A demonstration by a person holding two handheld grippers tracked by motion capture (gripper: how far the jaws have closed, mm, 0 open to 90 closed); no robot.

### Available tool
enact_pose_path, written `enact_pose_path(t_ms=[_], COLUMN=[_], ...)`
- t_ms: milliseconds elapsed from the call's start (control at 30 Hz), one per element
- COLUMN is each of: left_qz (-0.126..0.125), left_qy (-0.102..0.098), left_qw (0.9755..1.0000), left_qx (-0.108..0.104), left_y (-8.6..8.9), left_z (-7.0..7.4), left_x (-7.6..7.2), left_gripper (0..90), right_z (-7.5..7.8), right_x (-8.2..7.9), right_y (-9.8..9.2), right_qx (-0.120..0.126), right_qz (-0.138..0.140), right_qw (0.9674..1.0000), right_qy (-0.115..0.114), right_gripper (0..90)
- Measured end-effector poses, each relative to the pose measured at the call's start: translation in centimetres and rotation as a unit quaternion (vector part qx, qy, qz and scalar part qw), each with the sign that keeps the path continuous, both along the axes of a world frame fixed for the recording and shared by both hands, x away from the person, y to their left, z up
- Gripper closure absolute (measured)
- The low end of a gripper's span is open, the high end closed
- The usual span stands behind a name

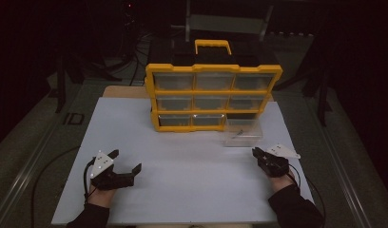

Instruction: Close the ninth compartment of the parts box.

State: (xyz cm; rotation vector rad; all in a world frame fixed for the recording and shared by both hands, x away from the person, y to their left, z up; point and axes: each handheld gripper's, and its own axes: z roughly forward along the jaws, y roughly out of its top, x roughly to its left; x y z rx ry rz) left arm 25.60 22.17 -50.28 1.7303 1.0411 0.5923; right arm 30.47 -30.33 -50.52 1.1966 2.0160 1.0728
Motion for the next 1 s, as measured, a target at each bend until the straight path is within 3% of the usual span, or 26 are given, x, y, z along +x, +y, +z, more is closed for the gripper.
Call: enact_pose_path(t_ms=[67, 267, 433, 467, 1000], left_qz=[0.001, 0.001, 0.0, 0.001, 0.0], left_qy=[0.0, -0.001, 0.0, 0.0, -0.001], left_qw=[1.0, 1.0, 1.0, 1.0, 1.0], left_qx=[0.001, 0.0, 0.0, 0.0, -0.003], left_y=[0.0, 0.0, 0.0, 0.0, 0.1], left_z=[0.0, 0.0, 0.0, 0.0, 0.1], left_x=[0.0, 0.0, 0.0, 0.0, 0.0], left_gripper=[0.1, 0.1, 0.1, 0.1, 0.1], right_z=[0.0, 0.1, 0.2, 0.2, 0.4], right_x=[0.1, 0.5, 0.8, 1.1, 2.6], right_y=[0.0, 0.3, 0.5, 0.5, 1.2], right_qx=[-0.009, -0.021, -0.02, -0.011, -0.016], right_qz=[0.005, 0.013, 0.015, 0.019, 0.013], right_qw=[0.9999, 0.9997, 0.9997, 0.9998, 0.9998], right_qy=[0.001, 0.001, -0.003, 0.0, -0.002], right_gripper=[89.5, 90.0, 90.0, 90.0, 90.0])
